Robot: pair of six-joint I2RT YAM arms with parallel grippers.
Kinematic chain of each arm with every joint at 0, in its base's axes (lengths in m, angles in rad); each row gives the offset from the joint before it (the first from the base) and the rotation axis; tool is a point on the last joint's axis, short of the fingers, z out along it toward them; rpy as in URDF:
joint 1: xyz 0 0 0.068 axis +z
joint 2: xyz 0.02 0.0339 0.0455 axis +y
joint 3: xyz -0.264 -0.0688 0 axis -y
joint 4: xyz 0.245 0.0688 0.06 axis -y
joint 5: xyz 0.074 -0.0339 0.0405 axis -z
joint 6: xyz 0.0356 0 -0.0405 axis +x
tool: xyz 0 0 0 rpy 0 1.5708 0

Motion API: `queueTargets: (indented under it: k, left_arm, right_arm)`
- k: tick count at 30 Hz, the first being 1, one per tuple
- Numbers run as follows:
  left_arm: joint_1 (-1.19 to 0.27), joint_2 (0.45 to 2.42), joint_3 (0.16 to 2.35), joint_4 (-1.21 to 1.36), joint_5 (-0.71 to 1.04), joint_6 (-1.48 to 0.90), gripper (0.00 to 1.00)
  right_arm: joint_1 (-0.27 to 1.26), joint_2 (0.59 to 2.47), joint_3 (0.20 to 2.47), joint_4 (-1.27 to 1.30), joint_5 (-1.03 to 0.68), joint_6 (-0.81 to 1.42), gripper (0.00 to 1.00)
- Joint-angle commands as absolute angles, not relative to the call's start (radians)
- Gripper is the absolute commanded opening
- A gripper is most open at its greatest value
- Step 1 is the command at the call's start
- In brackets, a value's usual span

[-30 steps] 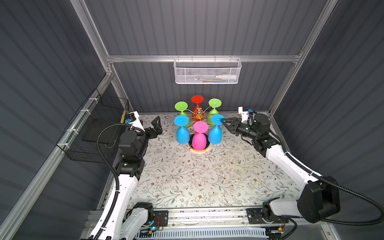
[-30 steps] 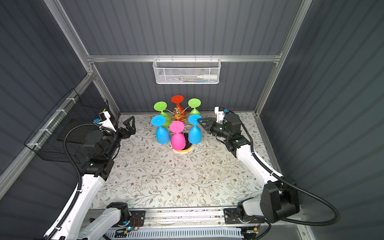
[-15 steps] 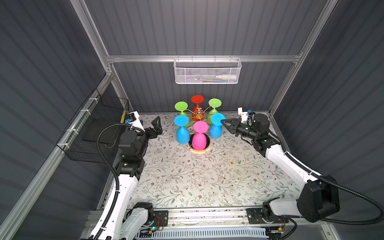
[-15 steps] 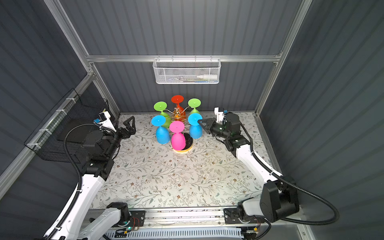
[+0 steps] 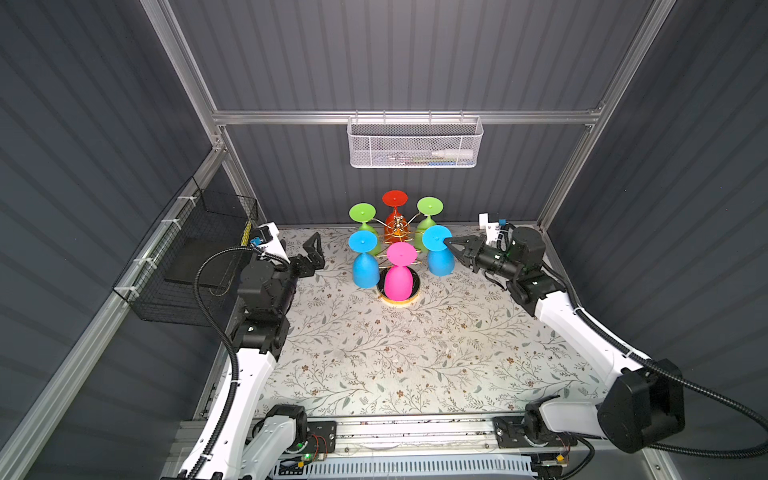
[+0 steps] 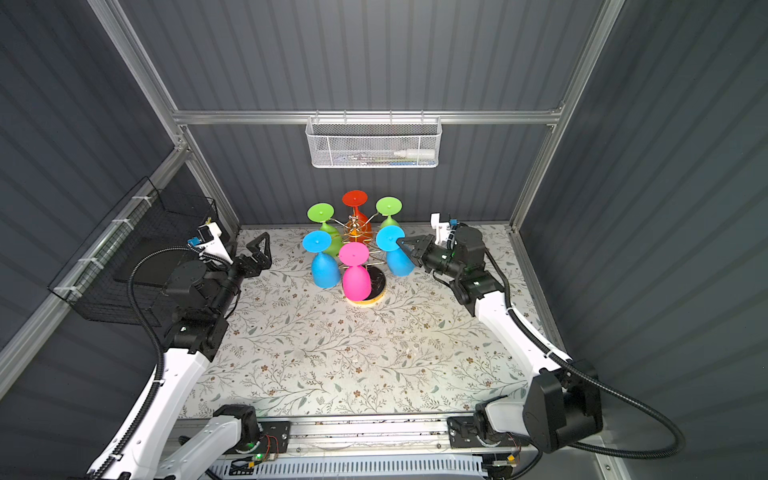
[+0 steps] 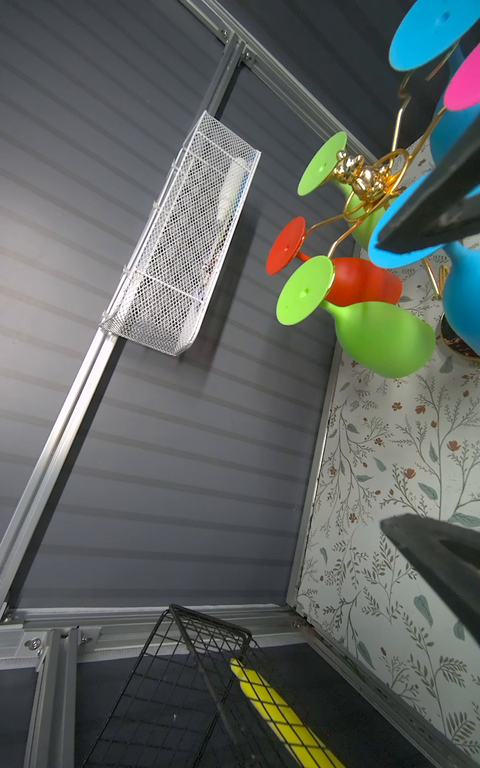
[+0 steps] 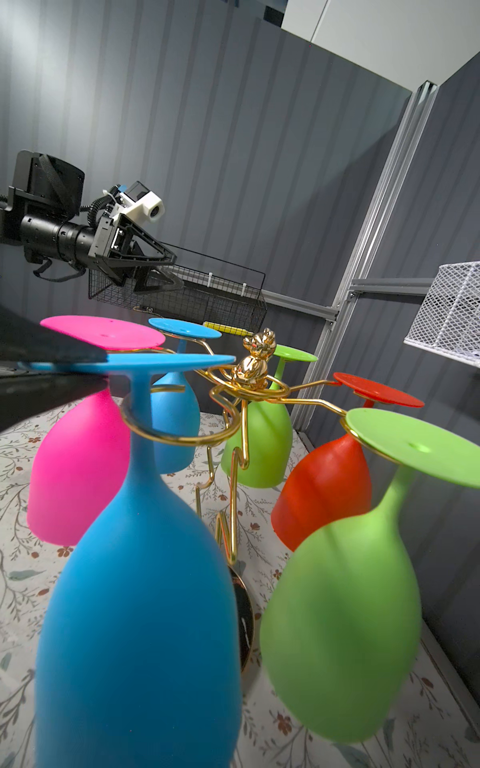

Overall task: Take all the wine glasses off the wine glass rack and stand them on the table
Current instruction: 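Close the right gripper on the blue glass's foot, then lift the blue glass off the rack hook with the right gripper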

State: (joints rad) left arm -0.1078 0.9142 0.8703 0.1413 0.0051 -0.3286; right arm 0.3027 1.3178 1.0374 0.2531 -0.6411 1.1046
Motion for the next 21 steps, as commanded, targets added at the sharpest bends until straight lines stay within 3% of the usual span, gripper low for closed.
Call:
queueTargets:
  k: [1, 3, 21]
  left_arm:
    - [-0.101, 0.904, 0.865, 0.137, 0.026, -0.313, 1.00]
    - [-0.101, 0.904, 0.865, 0.138, 0.028, -0.313, 1.00]
    - [-0.101, 0.893, 0.867, 0.137, 0.029, -0.314, 1.00]
  right_arm:
    - [0.304, 1.292, 1.077, 0.247, -0.657, 1.117, 0.05]
    - [0.302, 1.290, 1.078, 0.252, -0.658, 1.128, 0.00]
    - [0.320, 1.340, 1.148, 0.247, -0.683, 1.151, 0.00]
